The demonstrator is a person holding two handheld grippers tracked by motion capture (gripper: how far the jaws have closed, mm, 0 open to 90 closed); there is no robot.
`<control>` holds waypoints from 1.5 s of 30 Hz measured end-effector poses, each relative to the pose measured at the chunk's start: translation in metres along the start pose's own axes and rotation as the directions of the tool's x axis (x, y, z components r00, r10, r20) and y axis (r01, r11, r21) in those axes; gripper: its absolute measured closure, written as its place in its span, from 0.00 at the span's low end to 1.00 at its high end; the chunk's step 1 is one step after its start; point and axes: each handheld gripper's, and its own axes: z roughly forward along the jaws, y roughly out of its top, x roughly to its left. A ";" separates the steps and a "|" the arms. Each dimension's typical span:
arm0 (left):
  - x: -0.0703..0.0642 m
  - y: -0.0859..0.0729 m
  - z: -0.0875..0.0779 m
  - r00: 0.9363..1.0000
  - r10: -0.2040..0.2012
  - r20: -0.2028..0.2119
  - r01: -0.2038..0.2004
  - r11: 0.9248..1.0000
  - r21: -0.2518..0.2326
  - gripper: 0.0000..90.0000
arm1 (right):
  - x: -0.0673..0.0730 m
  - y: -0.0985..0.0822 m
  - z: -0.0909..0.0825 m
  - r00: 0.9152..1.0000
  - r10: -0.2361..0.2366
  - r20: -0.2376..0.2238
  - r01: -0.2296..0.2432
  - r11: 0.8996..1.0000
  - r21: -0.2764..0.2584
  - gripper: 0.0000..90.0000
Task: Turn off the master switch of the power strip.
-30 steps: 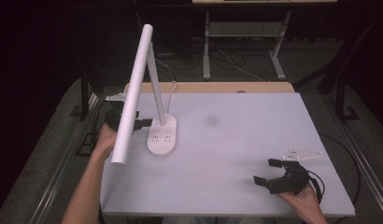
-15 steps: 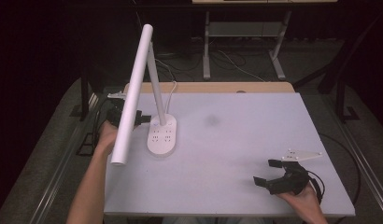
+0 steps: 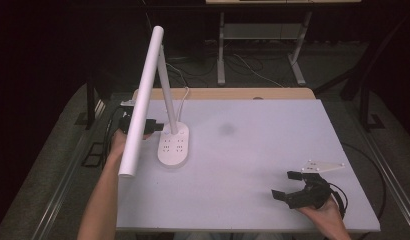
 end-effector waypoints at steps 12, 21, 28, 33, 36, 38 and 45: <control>-0.001 -0.002 0.017 1.000 -0.006 0.018 0.006 1.000 0.018 0.76 | -0.001 0.000 0.000 1.000 -0.003 0.000 0.003 1.000 0.002 0.00; -0.002 -0.003 0.024 1.000 -0.014 0.002 0.014 1.000 0.025 0.84 | -0.001 -0.001 0.001 1.000 -0.006 -0.003 0.006 1.000 0.005 0.00; -0.002 -0.005 0.028 1.000 -0.021 -0.007 0.021 0.999 0.034 0.90 | -0.001 -0.001 0.002 1.000 -0.014 -0.003 0.014 1.000 0.011 0.00; -0.003 -0.005 0.031 1.000 -0.007 -0.010 0.008 0.999 0.048 0.97 | 0.000 -0.001 0.003 1.000 -0.013 -0.004 0.013 1.000 0.015 0.00; -0.003 -0.006 0.033 1.000 -0.007 -0.016 0.008 0.999 0.050 1.00 | 0.000 -0.001 0.003 1.000 -0.014 -0.005 0.014 1.000 0.017 0.00; -0.003 -0.006 0.035 1.000 -0.003 -0.022 0.005 0.999 0.052 1.00 | 0.000 -0.001 0.003 1.000 -0.015 -0.005 0.015 1.000 0.018 0.00; -0.004 -0.007 0.038 1.000 -0.005 -0.026 0.007 0.998 0.069 1.00 | 0.000 -0.001 0.003 1.000 -0.017 -0.007 0.017 1.000 0.020 0.00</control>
